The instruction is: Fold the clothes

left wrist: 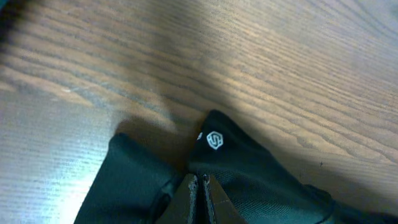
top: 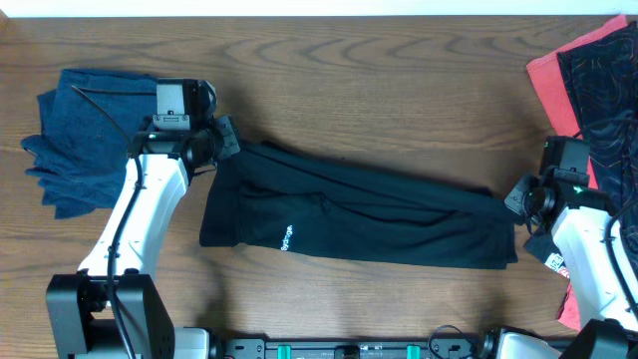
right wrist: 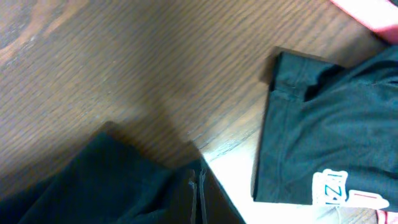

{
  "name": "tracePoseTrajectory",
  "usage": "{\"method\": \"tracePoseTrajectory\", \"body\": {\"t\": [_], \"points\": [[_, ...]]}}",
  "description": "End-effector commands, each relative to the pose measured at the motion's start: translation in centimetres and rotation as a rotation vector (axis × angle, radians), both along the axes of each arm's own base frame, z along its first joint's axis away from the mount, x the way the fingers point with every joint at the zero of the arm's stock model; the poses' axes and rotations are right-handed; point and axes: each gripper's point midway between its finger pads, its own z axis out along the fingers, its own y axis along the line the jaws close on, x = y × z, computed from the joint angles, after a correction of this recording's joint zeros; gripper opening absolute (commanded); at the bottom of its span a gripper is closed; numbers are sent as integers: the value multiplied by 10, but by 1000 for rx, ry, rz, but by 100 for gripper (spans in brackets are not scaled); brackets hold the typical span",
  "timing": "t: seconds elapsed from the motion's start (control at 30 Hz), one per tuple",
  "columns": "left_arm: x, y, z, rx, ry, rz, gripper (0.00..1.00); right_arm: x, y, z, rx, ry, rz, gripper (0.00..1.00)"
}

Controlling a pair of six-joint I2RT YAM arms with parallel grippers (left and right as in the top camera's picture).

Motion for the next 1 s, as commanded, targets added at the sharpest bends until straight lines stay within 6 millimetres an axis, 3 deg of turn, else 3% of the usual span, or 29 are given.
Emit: {"method": "tracePoseTrajectory", "body": {"t": [0.0,0.23,0.4,0.47,0.53,0.6,0.77,0.97], "points": [[-8,7,6,11,15,24,6,-5,-13,0,-18,9,-51,1],[-71,7,-14,14,274,25,6,-28,-7,-8,22,107,-56,1],[-93,7,-32,16,364,23,6,-36,-2,-12,44,138,-52,1],[-100,7,-37,17,389,22,17,-36,-2,-12,43,137,-52,1],[-107,7,-40,18,418,22,45,-36,-2,-12,44,137,-52,1],[-112,7,-41,18,439,22,53,-36,-2,-12,43,137,-52,1],[-104,4,-39,-1,406,16,54,-35,-2,-12,43,134,-52,1],[-51,-17,-19,-105,174,-38,54,-35,-2,-12,42,132,-52,1]]}}
